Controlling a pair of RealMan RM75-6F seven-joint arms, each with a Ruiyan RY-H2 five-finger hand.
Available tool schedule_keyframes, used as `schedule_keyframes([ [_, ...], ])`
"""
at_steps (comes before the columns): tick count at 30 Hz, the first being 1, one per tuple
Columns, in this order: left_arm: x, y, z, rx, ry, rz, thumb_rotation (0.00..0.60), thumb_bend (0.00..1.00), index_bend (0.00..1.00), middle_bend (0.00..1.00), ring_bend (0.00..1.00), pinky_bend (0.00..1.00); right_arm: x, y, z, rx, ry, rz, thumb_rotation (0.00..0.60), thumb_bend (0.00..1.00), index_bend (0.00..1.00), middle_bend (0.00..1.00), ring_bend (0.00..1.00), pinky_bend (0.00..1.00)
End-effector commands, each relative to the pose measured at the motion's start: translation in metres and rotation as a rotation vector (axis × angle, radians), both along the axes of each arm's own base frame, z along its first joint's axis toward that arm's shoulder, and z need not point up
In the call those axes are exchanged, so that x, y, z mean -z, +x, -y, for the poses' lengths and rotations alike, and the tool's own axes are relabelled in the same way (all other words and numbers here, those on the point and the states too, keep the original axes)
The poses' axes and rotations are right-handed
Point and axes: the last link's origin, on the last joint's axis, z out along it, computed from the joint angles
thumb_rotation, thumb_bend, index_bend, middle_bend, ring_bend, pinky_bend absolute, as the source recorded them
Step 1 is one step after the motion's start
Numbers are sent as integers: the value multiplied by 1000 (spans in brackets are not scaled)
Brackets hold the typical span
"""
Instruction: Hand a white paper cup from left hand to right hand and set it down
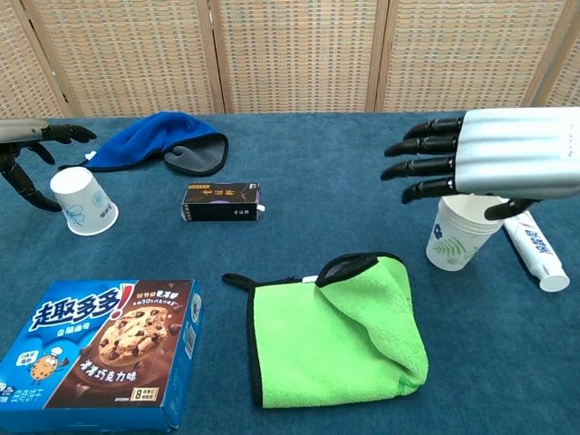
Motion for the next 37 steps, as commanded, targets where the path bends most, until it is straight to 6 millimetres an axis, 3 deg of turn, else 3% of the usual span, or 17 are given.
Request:
schedule_keyframes([
  [1,-8,6,2,21,27,61,600,142,0,0,0,122,-5,7,-2,7,-28,90,600,0,123,87,63,157],
  [7,-31,7,7,25,72,113,600,143,0,0,0,111,-26,9,-6,55,-80,233,600,0,117,77,57,122],
  [11,-49,6,17,35,111,121,600,142,0,0,0,26,-47,-1,-19,208,-137,406,600,0,71,30,9,39],
  [17,-72,2,53,75,231,91,600,132,0,0,0,0,-77,-40,-62,572,-229,691,600,0,0,0,0,0],
  [22,-85,-5,91,85,353,-6,600,132,0,0,0,0,-89,-77,-94,764,-294,776,600,0,0,0,0,0],
  [24,-86,-7,105,92,413,-74,600,129,0,0,0,0,-91,-87,-105,814,-313,790,600,0,0,0,0,0],
  [30,-83,-8,144,40,450,-57,600,128,0,0,0,0,-94,-105,-133,902,-333,851,600,0,0,0,0,0],
  [37,-79,-15,169,6,418,-54,600,127,0,0,0,0,-98,-111,-153,902,-360,868,600,0,0,0,0,0],
])
